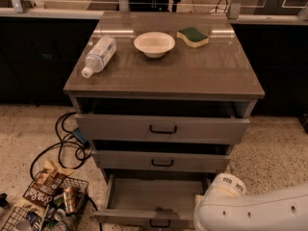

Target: Close bottom drawer

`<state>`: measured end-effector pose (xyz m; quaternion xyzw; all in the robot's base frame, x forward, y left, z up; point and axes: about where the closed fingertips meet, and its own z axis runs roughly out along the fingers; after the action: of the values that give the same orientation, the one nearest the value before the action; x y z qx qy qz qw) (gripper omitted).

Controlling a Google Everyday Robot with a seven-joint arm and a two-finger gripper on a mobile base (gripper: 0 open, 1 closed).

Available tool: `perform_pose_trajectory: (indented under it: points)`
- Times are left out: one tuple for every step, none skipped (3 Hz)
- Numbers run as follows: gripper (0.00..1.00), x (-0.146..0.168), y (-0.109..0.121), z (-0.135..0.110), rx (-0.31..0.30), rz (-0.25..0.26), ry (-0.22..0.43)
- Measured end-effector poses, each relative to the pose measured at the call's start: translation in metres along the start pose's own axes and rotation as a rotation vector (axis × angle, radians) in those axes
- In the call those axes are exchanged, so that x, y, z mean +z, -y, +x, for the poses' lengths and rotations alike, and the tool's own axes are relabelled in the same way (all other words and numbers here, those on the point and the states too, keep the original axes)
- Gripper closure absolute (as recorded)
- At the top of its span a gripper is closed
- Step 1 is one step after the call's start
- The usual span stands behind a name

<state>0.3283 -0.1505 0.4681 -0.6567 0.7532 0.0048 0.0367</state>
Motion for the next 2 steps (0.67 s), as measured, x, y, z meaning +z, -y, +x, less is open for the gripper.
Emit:
perform_pose_trajectory:
  points:
    - [0.00, 0.002, 0.000, 0.000, -0.001, -0.002, 0.001]
    - [0.00, 0.029, -0.004, -0.003, -0.012, -0.027, 0.014]
